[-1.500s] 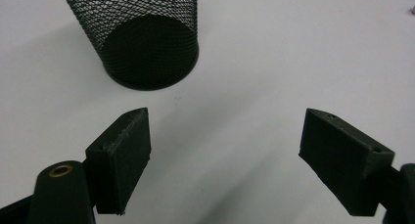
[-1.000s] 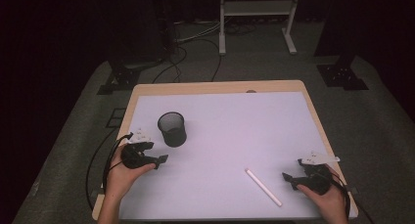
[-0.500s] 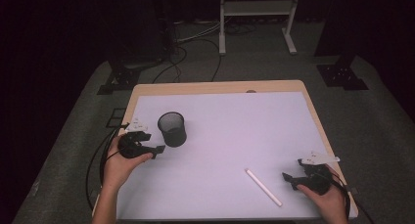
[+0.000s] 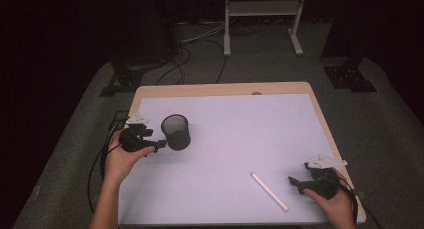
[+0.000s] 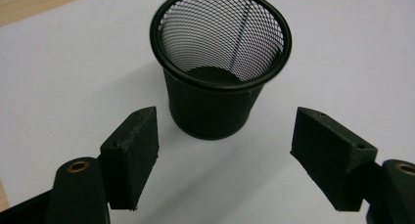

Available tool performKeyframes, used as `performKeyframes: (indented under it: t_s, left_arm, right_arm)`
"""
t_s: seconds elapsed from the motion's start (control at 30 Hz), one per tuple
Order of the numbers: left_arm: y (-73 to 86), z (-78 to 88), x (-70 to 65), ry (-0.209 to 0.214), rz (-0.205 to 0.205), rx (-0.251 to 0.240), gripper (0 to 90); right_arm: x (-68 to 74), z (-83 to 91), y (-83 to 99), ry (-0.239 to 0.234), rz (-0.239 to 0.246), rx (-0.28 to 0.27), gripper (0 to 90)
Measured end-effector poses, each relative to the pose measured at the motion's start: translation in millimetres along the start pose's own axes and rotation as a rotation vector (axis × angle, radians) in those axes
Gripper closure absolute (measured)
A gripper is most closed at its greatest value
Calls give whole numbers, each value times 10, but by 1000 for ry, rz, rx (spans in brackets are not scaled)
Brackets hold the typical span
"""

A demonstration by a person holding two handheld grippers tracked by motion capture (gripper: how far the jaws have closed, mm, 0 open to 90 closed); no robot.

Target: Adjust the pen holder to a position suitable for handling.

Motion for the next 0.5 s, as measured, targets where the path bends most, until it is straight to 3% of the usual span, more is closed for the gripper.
performKeyframes:
  t_s: [0.5]
  left_arm:
    - [-228,13,106,-11,0,5,284]
  right_arm:
    - [-1,0,1,0,2,0,162]
Point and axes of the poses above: each handheld gripper's, and its own axes: z roughly backward along the jaws, y roughly out of its underside, x roughly to its left, the point moved 7 cm from there along -z, roughly forward along the jaws, and after that the axes turned 6 degrees about -y, right-handed, at the moved point
